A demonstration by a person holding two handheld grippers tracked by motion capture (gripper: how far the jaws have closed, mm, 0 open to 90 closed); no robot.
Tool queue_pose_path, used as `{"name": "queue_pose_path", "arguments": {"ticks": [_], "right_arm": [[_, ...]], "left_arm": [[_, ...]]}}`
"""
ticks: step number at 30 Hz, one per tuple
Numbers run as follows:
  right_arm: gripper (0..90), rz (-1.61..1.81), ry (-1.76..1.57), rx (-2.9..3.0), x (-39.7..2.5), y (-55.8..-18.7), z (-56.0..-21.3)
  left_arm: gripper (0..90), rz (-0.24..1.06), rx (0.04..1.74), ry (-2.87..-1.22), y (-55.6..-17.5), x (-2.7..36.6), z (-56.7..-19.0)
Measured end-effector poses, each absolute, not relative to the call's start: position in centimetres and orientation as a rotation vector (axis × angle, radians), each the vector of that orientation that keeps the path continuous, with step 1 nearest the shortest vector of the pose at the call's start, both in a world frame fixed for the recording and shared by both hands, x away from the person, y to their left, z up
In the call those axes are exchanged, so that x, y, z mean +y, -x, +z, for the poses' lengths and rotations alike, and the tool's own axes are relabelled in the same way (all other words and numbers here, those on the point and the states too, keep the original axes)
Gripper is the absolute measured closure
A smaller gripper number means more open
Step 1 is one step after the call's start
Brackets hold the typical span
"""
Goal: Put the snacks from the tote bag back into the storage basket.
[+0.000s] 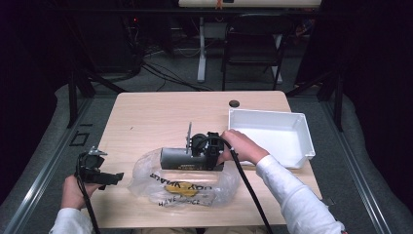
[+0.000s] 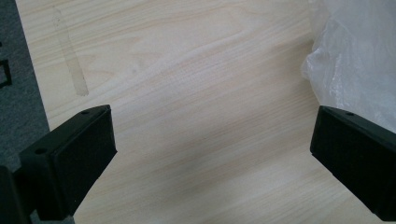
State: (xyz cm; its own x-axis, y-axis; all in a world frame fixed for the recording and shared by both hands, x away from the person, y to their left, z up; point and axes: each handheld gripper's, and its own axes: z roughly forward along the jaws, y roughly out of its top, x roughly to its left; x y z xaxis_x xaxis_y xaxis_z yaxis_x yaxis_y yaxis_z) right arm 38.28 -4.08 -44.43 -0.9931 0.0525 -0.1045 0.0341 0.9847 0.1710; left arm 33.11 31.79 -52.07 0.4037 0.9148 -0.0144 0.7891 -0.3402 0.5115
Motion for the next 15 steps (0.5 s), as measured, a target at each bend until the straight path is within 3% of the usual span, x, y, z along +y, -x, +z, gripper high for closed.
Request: {"name": "queue_pose_path", "arguments": {"ticks": [15], "right_arm": [[42.2,0.253,-0.043,3.018,-5.2,-39.2,-42.5]], "left_arm": [[0.1,0.396,1.456,-2.227,-33.1,31.7,-52.0]]}}
